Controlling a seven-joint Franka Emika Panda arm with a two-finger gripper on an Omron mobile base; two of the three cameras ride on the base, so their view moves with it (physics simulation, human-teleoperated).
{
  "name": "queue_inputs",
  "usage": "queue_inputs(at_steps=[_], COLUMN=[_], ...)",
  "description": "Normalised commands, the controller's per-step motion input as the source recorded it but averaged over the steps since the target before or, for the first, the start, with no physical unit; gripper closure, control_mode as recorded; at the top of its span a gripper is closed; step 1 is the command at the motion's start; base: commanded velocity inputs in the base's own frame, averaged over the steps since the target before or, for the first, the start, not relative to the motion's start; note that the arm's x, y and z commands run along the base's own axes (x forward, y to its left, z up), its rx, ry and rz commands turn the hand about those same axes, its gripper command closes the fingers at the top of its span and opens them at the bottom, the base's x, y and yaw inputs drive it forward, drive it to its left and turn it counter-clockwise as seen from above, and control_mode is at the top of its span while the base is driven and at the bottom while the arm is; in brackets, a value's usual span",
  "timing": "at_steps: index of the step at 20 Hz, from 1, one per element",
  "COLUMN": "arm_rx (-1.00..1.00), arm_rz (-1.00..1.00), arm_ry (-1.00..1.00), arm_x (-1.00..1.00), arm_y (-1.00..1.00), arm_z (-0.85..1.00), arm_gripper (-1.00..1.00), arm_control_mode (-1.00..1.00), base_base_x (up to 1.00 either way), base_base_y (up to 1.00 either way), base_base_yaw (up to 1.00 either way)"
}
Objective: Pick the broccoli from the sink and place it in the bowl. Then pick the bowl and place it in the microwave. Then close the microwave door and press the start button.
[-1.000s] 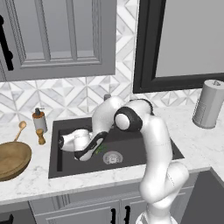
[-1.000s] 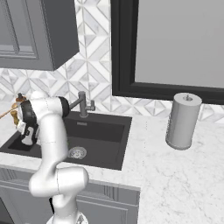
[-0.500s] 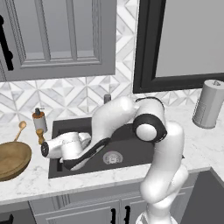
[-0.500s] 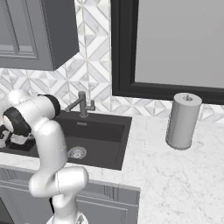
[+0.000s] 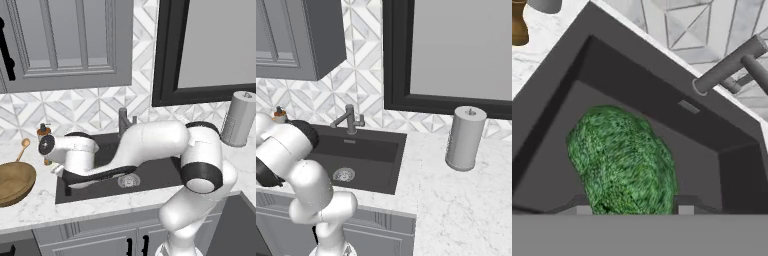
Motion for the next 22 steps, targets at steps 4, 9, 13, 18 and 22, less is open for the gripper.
queue_inputs(at_steps=[4,9,13,18,22], arm_rx=[0.37,0.22,0.07,-0.01,-0.08], arm_rz=[0.13,0.23,0.21,0.04,0.00], arm_ry=[0.39,0.41,0.34,0.12,0.03], arm_x=[-0.10,0.00,0.00,0.00,0.06], arm_y=[0.75,1.00,1.00,1.00,1.00], arm_z=[0.90,0.31,0.00,0.04,0.09], arm_gripper=[1.00,1.00,1.00,1.00,1.00], arm_control_mode=[-1.00,-1.00,-1.00,-1.00,-1.00], base_base_x=[0.00,0.00,0.00,0.00,0.00], base_base_y=[0.00,0.00,0.00,0.00,0.00], base_base_yaw=[0.00,0.00,0.00,0.00,0.00])
